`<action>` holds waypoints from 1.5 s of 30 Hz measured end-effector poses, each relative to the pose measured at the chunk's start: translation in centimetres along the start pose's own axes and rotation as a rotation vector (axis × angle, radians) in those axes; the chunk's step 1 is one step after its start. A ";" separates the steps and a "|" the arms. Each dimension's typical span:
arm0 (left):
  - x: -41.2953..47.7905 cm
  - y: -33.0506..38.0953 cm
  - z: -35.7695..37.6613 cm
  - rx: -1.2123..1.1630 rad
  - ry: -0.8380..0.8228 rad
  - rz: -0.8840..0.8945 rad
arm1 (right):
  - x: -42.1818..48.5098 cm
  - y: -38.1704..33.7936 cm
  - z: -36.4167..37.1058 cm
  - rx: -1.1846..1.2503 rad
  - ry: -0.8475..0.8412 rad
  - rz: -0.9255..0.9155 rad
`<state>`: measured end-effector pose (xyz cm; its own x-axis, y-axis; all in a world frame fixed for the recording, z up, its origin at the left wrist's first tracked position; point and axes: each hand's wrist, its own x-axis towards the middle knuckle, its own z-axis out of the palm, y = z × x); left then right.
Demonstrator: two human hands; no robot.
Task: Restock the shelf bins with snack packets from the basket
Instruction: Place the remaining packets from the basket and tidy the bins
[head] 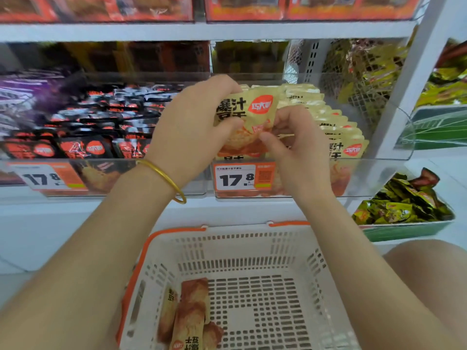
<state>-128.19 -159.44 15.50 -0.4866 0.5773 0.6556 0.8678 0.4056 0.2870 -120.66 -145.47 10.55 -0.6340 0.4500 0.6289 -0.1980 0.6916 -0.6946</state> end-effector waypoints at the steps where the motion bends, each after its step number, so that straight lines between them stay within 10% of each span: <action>1: 0.1 -0.3 0.3 0.007 -0.008 0.001 | 0.1 0.3 0.1 -0.039 -0.006 -0.007; 12: 1.1 -1.7 2.3 -0.195 -0.160 -0.129 | 2.9 0.5 0.3 -0.142 -0.068 -0.093; 27: -1.8 -3.8 6.0 0.211 -0.110 -0.106 | 3.0 2.6 0.5 -0.611 -0.393 -0.147; 34: -9.5 -2.9 6.1 0.076 0.165 -0.103 | -4.2 3.2 0.9 -0.344 0.139 -0.364; 40: -16.8 -6.8 9.6 0.243 -0.761 -0.391 | -14.5 9.4 9.6 -0.337 -0.749 0.070; 45: -19.9 -10.3 12.2 0.332 -1.112 -0.558 | -23.7 15.1 16.9 -0.437 -1.303 0.301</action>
<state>-128.66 -166.47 -9.00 -0.7347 0.4854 -0.4740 0.5326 0.8454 0.0402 -121.26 -155.21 -20.76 -0.8858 -0.0623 -0.4598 0.1597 0.8895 -0.4281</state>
